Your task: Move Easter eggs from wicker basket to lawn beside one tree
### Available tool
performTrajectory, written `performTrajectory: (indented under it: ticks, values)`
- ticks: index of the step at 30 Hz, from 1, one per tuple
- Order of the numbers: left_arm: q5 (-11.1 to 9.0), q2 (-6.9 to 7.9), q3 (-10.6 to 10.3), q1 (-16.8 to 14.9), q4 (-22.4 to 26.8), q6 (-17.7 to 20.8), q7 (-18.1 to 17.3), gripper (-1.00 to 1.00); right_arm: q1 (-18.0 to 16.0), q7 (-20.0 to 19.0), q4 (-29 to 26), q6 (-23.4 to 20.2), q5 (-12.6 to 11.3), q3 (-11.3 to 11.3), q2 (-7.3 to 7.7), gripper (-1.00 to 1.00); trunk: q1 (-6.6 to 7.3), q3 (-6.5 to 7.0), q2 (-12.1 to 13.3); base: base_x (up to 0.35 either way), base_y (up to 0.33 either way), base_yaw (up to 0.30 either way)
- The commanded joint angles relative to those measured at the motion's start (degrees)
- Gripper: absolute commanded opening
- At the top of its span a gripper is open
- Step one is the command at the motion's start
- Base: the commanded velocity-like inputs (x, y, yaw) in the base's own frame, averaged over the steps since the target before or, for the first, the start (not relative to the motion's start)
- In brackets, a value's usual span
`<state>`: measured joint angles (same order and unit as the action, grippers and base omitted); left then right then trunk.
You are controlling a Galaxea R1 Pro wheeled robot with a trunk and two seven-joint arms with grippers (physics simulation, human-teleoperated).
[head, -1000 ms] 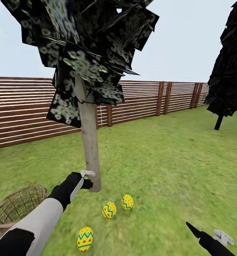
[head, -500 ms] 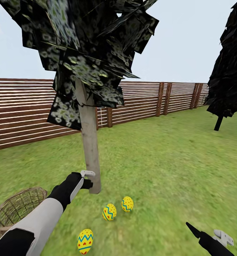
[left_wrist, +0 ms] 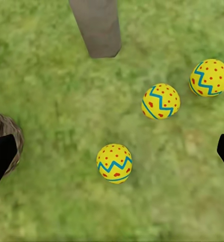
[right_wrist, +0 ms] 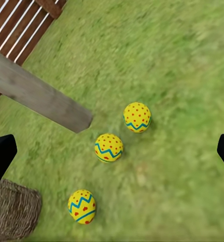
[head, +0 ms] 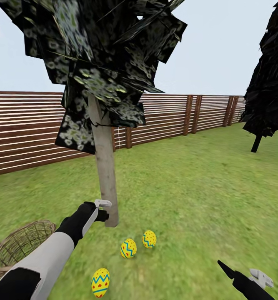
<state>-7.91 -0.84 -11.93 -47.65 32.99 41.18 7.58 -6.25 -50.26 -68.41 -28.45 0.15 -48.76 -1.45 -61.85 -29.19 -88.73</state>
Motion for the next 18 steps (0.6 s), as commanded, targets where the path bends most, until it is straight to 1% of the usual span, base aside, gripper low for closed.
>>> performTrajectory:
  ticks: [1,18]
  values:
    - [-0.61,0.03,-0.28,-0.03,0.06,0.22,0.51,1.00,-0.08,-0.28,-0.06,-0.45,0.02,-0.19,-0.05,1.00,0.23,0.04,0.38,0.000,0.000,0.000]
    - [-0.61,-0.04,-0.28,0.00,0.06,0.22,0.60,1.00,-0.08,-0.20,0.00,-0.46,0.03,-0.10,-0.09,1.00,3.96,1.77,7.20,0.000,0.000,0.000]
